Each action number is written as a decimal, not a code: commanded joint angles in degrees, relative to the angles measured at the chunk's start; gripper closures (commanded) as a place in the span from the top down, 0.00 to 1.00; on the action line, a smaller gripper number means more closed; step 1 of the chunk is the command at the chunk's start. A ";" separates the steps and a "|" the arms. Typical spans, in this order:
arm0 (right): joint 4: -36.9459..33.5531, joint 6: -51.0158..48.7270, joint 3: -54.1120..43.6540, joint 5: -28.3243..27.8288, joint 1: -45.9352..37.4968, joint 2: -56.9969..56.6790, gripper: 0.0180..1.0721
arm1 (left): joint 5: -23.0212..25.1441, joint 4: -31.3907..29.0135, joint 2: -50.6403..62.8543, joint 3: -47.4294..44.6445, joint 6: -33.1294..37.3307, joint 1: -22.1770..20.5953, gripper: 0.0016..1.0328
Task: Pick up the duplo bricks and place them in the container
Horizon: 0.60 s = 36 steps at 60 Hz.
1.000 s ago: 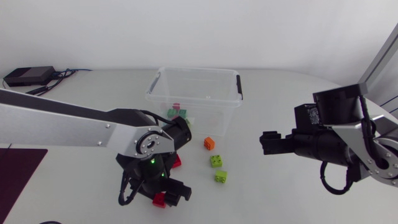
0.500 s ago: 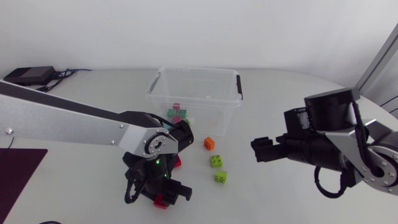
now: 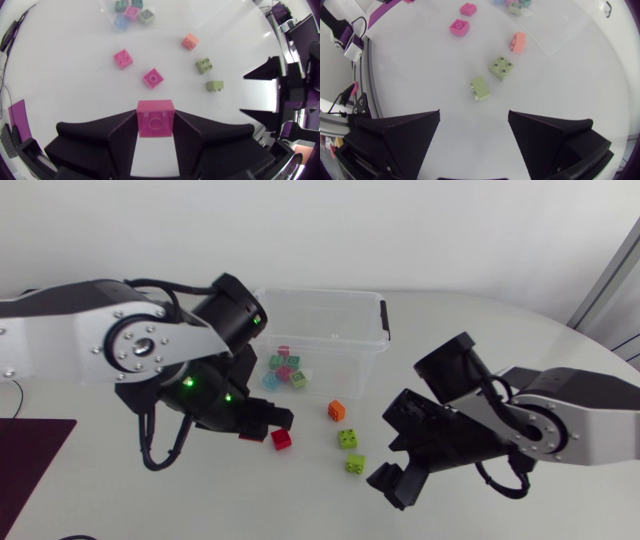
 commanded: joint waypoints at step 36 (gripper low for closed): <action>10.27 -16.52 4.68 2.45 1.84 17.76 0.73 | -5.28 28.01 -7.84 -0.55 5.29 5.76 0.24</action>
